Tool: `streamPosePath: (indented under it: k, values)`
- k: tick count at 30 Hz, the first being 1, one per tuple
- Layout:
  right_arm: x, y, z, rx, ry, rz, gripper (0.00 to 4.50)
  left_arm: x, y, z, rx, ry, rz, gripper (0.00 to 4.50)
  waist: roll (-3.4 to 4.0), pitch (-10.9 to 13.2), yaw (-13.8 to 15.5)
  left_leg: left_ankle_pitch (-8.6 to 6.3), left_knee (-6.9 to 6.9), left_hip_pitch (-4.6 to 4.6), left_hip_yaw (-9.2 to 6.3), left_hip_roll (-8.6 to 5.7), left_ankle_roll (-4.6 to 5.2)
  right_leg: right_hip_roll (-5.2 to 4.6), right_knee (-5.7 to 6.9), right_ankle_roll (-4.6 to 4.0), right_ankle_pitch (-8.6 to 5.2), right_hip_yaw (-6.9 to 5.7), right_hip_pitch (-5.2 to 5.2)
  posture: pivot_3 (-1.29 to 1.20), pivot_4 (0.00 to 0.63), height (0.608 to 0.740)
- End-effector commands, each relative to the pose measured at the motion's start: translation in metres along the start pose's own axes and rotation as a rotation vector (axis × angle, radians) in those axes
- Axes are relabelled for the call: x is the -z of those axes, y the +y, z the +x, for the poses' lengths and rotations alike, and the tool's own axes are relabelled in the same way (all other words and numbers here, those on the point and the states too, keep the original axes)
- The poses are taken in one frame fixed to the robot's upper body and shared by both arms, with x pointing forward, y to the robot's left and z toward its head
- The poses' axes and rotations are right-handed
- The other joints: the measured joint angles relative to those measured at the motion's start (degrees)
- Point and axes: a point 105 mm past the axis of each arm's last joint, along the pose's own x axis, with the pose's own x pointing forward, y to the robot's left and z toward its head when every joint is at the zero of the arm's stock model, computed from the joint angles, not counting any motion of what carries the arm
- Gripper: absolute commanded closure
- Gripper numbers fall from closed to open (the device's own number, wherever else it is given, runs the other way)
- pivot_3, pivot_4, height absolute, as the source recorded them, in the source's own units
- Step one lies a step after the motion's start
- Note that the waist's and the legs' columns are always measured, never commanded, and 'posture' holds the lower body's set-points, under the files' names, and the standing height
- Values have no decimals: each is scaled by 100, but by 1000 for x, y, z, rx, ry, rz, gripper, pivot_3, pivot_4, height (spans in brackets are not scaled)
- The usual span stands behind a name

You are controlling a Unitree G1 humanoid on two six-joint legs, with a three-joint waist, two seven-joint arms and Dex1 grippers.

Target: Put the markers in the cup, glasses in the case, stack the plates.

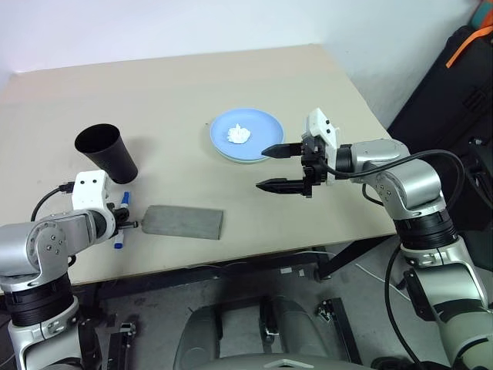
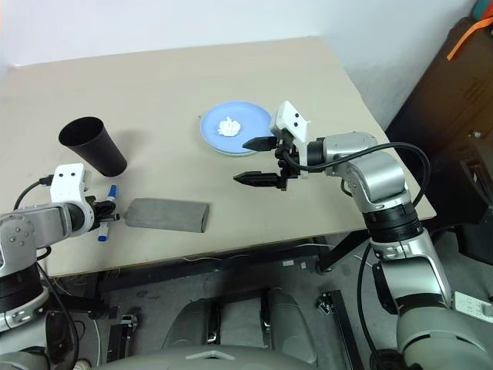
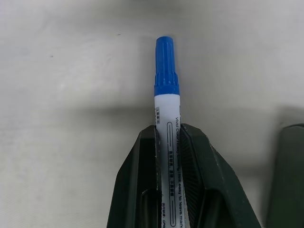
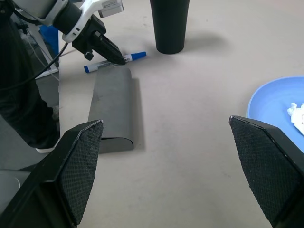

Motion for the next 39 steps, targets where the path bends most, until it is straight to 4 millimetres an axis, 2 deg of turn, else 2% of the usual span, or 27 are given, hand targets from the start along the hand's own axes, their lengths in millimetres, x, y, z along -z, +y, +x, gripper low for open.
streamPosePath:
  k: [1, 3, 7, 10, 14, 17, 19, 23, 26, 29, 32, 36, 39]
  values:
    - [-9, 1, 0, -2, -19, -41, 0, -27, -25, -17, 153, -131, 22, 4238, -2, 1, 4, 0, 0, -2, 0, 0, 0, 0, 0, 0, 0, 0, -1, 0, 150, 730]
    - [-9, 1, 0, -2, -19, -39, 0, -26, -37, -24, 254, -131, 71, 4238, -3, 1, 4, 0, 0, -2, 0, -2, 0, -1, -1, 0, 0, -1, 0, 0, 150, 730]
    - [-11, 2, 2, -7, -25, -39, 0, -32, -39, -35, 277, -199, 209, 4238, -4, 2, -38, 0, -5, 0, 5, -1, 0, 0, -2, 1, -1, 5, -4, 0, 150, 730]
    - [-12, 1, 2, -5, -31, -38, 0, -68, -53, -53, 329, -470, 311, 4238, -4, 3, 7, 0, -6, -1, -1, 1, 0, 4, -1, -2, -2, 1, -7, 0, 150, 730]
    - [-14, 1, 3, -2, -40, -39, 0, -85, -72, -68, 413, -656, 419, 4238, -5, 3, 14, 1, -2, -2, 0, -3, -2, -2, -6, -18, -11, 0, -2, 0, 150, 730]
    - [-14, 0, 3, 8, -43, -45, 0, -108, -73, -77, 367, -878, 397, 4238, -5, 3, 16, 1, -3, -4, 7, -4, -1, -5, -13, -14, -10, 1, -1, 0, 150, 730]
    - [-14, -1, 3, 14, -43, -46, 0, -119, -67, -75, 294, -935, 396, 4238, -8, 4, 15, 1, -2, -12, 6, -3, -1, -3, -15, 0, -1, 3, -2, 0, 150, 730]
    - [-14, -1, 3, 17, -44, -44, 0, -147, -38, -70, 77, -1057, 340, 4238, -8, 4, 13, 1, -3, -7, 4, -1, -1, 2, -9, 1, 0, 3, -3, 0, 150, 730]
    - [-14, -1, 3, 19, -42, -45, 0, -156, -32, -72, 28, -1118, 371, 4238, -8, 4, 6, 1, -3, -4, 6, 1, -1, 2, -6, 2, 0, 3, -3, 0, 150, 730]
    - [-14, -1, 4, 22, -42, -45, 0, -166, -18, -74, -84, -1173, 407, 4238, -7, 4, 10, 1, -4, -7, 10, 2, -1, 2, -8, 2, 0, 1, -5, 0, 150, 730]
    - [-14, -1, 3, 26, -43, -43, 0, -167, -8, -73, -158, -1202, 459, 4238, -8, 4, 12, 1, -5, -9, 12, 2, -1, 1, -8, 2, 0, -1, -8, 0, 150, 730]
    - [-14, -2, 3, 35, -42, -43, 0, -166, 13, -65, -224, -1206, 395, 4238, -8, 4, 15, 1, -5, -9, 15, 3, -1, -1, -7, 2, 0, -1, -8, 0, 150, 730]
    - [-14, -2, 2, 41, -40, -45, 0, -165, 19, -63, -261, -1214, 413, 4238, -8, 4, 16, 1, -5, -8, 15, 4, -1, -2, -6, 3, 1, -1, -8, 0, 150, 730]
